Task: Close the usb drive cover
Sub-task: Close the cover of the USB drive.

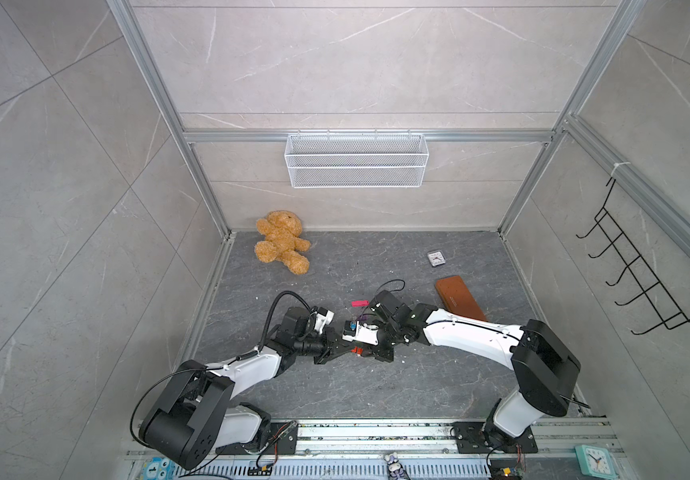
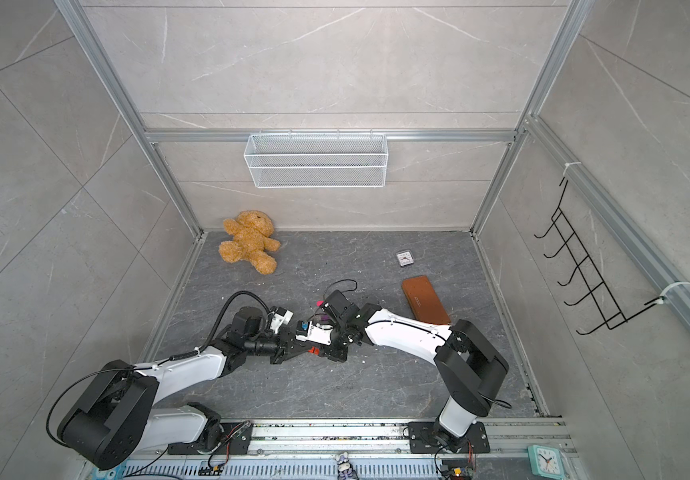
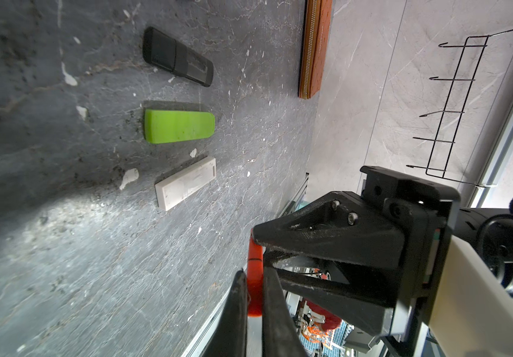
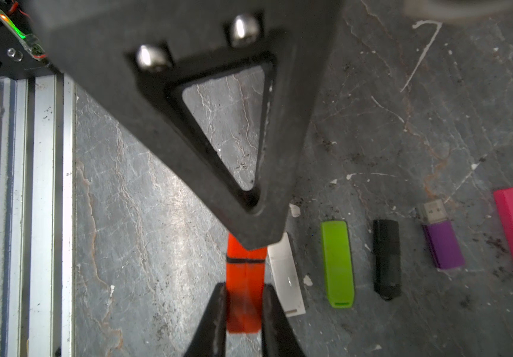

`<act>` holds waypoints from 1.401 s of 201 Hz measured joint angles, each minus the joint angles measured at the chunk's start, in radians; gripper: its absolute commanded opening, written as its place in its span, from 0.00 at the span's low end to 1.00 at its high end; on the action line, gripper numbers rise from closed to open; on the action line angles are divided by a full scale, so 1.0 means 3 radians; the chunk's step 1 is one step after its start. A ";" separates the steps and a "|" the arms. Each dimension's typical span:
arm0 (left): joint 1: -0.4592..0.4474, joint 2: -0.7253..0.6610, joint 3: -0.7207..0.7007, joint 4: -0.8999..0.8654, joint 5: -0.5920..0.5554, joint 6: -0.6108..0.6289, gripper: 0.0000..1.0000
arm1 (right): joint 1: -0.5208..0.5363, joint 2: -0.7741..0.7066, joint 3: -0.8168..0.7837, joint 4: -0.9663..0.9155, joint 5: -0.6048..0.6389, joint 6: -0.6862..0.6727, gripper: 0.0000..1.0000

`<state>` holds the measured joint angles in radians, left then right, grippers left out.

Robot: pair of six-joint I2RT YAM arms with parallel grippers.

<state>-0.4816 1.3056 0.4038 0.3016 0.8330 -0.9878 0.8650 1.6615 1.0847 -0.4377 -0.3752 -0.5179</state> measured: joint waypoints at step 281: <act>0.0013 -0.0169 0.0022 -0.0118 -0.0384 0.0123 0.20 | -0.0066 0.0259 0.0312 -0.0085 -0.0061 0.0094 0.15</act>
<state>-0.4778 1.2549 0.4103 0.2661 0.7177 -0.9508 0.8452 1.7393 1.1782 -0.4633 -0.3935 -0.4896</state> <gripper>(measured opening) 0.146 0.190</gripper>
